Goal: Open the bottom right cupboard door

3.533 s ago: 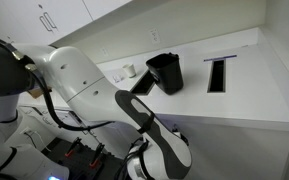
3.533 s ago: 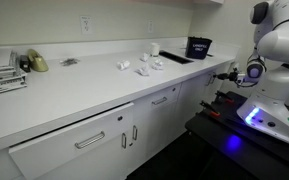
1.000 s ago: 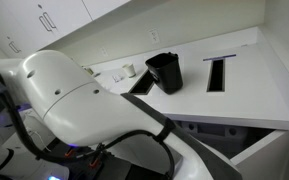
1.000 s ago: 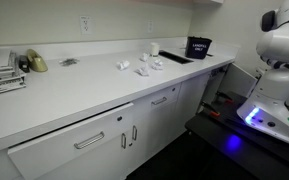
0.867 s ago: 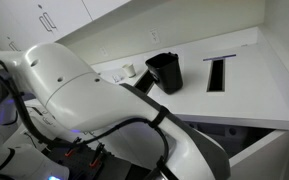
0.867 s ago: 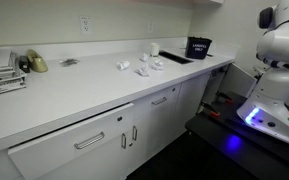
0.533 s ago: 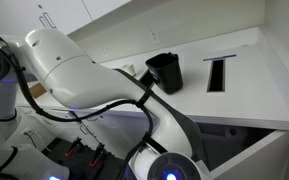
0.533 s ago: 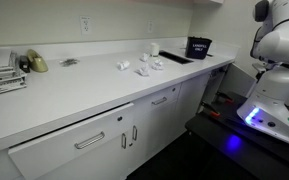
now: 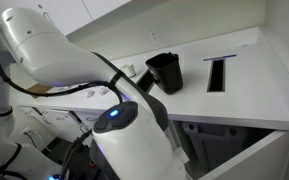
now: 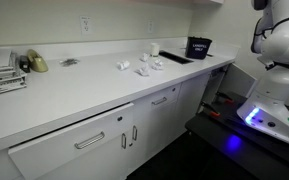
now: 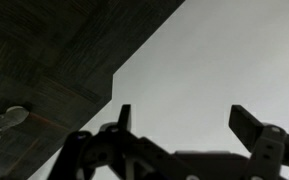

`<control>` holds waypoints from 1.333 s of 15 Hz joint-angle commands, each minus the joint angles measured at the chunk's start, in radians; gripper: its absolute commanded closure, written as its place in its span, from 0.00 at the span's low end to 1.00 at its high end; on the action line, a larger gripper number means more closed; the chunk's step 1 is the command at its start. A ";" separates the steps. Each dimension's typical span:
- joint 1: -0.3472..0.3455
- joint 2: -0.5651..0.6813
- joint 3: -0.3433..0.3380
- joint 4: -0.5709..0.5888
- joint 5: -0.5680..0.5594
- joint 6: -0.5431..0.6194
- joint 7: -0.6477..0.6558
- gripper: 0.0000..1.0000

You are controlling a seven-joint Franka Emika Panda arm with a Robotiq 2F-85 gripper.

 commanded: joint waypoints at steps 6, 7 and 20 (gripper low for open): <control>0.501 -0.349 -0.396 -0.323 -0.229 0.005 0.051 0.00; 0.568 -0.366 -0.437 -0.346 -0.242 0.006 0.065 0.08; 0.601 -0.364 -0.204 -0.377 -0.130 -0.048 0.317 1.00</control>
